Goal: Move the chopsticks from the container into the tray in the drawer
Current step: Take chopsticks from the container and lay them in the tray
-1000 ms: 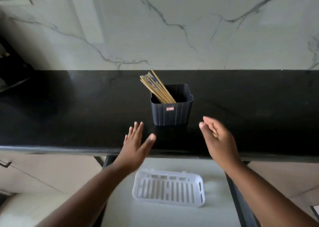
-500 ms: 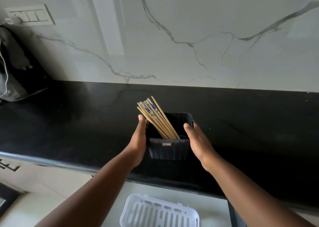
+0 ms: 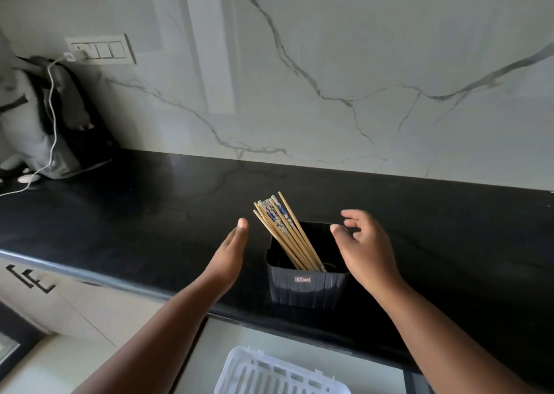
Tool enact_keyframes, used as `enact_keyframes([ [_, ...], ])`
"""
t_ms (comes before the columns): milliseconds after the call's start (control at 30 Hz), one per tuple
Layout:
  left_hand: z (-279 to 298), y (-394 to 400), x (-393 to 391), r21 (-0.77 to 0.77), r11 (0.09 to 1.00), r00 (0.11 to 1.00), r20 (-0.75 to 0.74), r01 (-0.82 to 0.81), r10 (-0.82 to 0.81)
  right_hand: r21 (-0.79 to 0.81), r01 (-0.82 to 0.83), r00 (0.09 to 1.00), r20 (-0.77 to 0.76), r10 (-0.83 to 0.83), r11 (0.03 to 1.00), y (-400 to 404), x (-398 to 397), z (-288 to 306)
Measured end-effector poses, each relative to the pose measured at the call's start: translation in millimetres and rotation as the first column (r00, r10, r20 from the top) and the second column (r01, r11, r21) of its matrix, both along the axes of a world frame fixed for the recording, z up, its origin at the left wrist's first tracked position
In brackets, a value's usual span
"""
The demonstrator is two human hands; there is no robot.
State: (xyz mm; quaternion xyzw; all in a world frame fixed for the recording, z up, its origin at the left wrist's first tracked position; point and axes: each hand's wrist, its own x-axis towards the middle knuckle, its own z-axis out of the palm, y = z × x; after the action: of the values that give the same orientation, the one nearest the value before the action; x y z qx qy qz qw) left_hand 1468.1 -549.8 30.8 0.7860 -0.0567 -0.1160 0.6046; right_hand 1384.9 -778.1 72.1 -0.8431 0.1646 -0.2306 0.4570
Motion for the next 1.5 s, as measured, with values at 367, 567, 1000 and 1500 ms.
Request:
enact_keyframes([
  [367, -100.8, 45.7, 9.2, 0.897, 0.441, 0.874, 0.219, -0.006, -0.433, -0.128, -0.260, 0.863, -0.475, 0.171, 0.957, 39.6, 93.0, 15.0],
  [567, -106.4, 49.7, 12.8, 0.887, 0.462, 0.853, 0.252, -0.015, -0.456, -0.113, -0.180, 0.887, -0.448, 0.112, 0.977, 46.1, 91.1, 13.5],
  [1000, -101.3, 48.6, 15.4, 0.891, 0.446, 0.877, 0.146, 0.084, -0.457, 0.027, 0.028, 0.999, -0.021, -0.028, 0.999, 39.5, 53.9, 83.4],
  [1500, 139.0, 18.8, 1.6, -0.272, 0.777, 0.801, 0.400, 0.568, -0.446, 0.462, -0.295, 0.951, 0.228, 0.209, 0.837, 78.0, 20.3, 185.6],
])
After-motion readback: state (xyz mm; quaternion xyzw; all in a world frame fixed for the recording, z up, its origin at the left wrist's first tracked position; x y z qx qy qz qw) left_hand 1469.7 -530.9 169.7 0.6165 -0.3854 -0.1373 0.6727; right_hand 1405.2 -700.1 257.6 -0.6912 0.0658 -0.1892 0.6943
